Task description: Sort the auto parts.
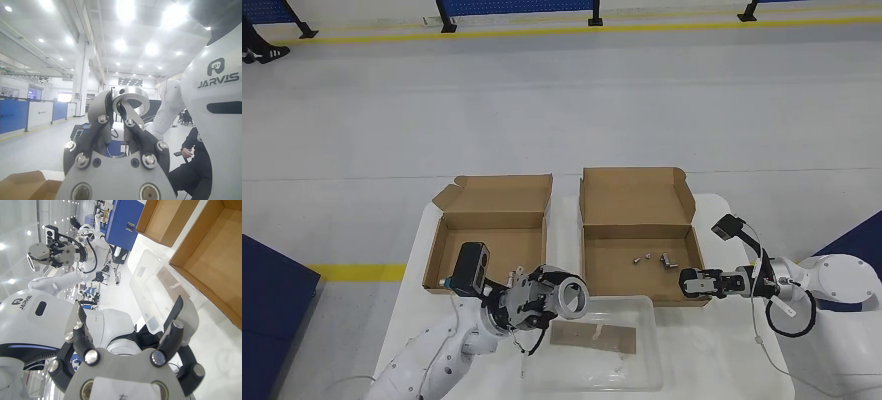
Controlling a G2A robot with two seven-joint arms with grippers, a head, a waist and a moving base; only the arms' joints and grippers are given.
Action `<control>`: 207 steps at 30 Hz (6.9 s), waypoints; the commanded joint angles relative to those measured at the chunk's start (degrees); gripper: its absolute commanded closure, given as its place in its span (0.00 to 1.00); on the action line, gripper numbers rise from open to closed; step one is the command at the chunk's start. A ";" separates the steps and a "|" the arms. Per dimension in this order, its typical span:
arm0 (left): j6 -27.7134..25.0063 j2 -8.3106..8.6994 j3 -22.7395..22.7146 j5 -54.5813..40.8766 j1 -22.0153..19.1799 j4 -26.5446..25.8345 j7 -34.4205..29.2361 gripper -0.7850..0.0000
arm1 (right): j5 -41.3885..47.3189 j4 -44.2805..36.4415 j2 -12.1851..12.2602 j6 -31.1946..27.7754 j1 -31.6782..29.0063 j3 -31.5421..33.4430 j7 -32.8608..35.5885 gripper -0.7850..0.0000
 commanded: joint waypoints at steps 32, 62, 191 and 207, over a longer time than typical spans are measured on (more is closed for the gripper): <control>3.10 -1.51 -7.22 1.71 8.76 -13.58 3.07 1.00 | 0.00 0.00 0.00 0.00 0.00 0.00 0.00 0.00; 1.94 -4.92 -10.50 -11.47 12.06 -18.34 1.89 1.00 | 0.00 0.00 0.00 0.00 0.00 0.00 0.00 0.00; 5.50 -8.86 -19.36 -15.04 15.42 -19.24 -24.33 1.00 | 0.00 0.00 0.00 0.00 0.00 0.00 0.00 0.00; 17.02 -6.98 -26.02 -4.54 19.06 -22.91 -53.00 1.00 | 0.00 0.00 0.00 0.00 0.00 0.00 0.00 0.00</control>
